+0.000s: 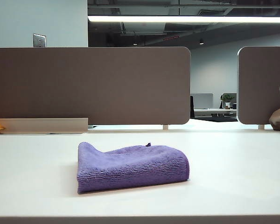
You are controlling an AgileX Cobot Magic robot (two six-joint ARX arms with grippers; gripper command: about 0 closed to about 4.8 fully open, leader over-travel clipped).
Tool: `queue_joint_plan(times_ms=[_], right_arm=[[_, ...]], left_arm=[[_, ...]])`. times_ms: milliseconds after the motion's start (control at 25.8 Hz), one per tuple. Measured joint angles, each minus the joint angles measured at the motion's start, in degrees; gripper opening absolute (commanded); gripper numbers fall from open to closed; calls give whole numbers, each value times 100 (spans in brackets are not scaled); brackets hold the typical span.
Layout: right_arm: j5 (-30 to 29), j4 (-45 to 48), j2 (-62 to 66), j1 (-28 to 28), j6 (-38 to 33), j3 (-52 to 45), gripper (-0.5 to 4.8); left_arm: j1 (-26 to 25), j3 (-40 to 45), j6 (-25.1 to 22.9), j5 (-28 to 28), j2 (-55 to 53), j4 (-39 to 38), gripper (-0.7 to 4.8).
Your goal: Fold the bottom of the cloth upward, then fold it vertically to form a square shape.
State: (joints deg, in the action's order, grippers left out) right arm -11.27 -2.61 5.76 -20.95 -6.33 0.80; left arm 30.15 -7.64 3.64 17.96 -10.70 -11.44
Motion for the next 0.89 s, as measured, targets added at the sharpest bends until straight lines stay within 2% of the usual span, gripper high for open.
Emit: queue_joint_plan(times_ms=[194, 582, 776, 892], right_arm=[[249, 17, 0, 0, 166, -31, 0], [216, -348, 0, -13, 72, -31, 0], [216, -350, 0, -13, -4, -31, 0], [219, -354, 0, -15, -2, -31, 0]], left_arm=[[0, 175, 0, 26, 0, 48, -6], [0, 623, 0, 35, 9, 308, -6], [0, 723, 0, 546, 15, 310, -6], [-2, 726, 0, 629, 15, 341, -6]])
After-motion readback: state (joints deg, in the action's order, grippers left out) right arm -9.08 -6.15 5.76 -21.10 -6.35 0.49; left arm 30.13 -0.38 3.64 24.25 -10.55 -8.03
